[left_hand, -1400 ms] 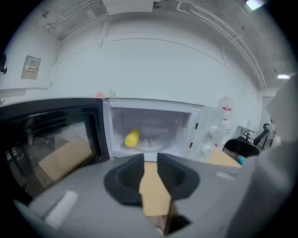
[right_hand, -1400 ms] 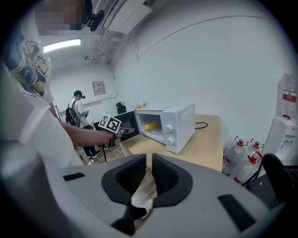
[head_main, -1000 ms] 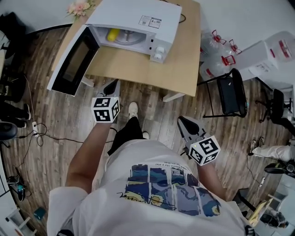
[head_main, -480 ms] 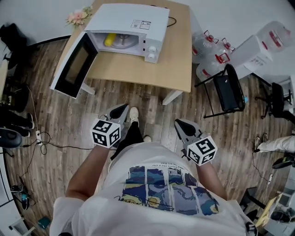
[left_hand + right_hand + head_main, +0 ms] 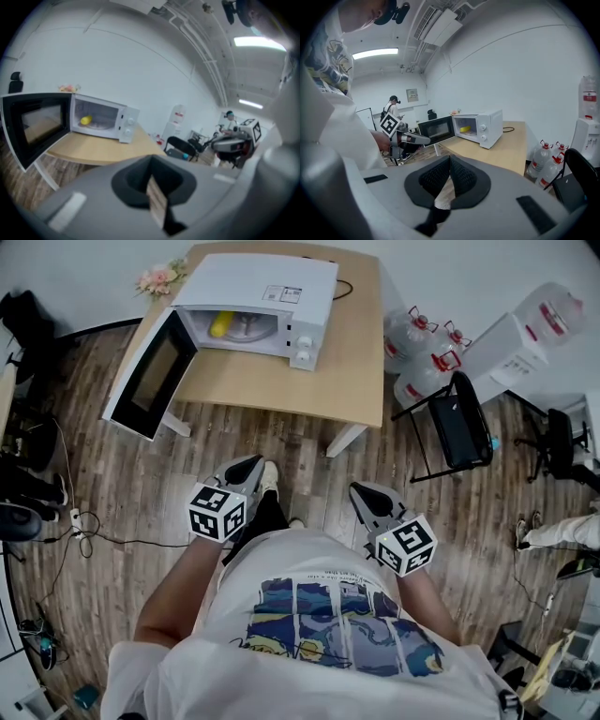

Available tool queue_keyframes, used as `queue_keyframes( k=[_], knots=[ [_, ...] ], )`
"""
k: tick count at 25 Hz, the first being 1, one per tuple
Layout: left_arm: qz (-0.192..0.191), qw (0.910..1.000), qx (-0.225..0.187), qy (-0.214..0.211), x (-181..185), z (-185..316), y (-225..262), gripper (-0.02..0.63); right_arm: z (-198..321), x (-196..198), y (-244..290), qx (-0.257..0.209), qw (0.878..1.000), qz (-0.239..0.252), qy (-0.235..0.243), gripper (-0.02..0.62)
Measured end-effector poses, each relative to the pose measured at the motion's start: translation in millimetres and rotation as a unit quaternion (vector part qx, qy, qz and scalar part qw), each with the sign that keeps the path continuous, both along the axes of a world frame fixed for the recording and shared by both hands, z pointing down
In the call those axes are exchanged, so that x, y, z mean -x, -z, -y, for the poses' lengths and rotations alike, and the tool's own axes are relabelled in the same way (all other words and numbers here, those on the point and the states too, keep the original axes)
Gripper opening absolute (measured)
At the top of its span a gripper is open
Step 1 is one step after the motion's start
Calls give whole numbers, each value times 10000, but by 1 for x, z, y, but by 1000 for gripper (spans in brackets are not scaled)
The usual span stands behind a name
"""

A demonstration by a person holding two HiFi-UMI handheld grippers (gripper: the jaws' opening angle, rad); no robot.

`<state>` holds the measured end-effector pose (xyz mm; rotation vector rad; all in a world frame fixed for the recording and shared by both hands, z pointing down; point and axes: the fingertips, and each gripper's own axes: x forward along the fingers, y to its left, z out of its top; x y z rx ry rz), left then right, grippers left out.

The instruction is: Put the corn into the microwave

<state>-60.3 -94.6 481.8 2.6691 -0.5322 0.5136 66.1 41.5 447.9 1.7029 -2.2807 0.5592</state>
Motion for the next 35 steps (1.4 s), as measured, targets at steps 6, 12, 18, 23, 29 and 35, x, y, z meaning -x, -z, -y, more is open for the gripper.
queue_keyframes(
  k=[6, 12, 18, 23, 29, 35],
  knots=[
    [59, 10000, -35, -52, -3, -4, -1, 8, -3, -1, -2, -12, 10000, -14, 15, 9],
    [92, 9999, 11, -68, -2, -13, 0, 8, -5, 3, -4, 2, 9999, -58, 100, 9],
    [314, 9995, -64, 16, 7, -15, 1, 8, -4, 6, -12, 64, 9997, 19, 220, 9],
    [504, 9986, -133, 112, 19, -7, 6, 8, 4, 0, -16, 71, 9994, -70, 325, 9],
    [397, 9988, -274, 3, 15, 10, 16, 8, 21, 2, -8, -57, 9995, -191, 231, 9],
    [128, 9987, -425, -261, 31, 21, 45, 8, 49, 36, -15, 99, 9982, -473, 355, 9]
  ],
)
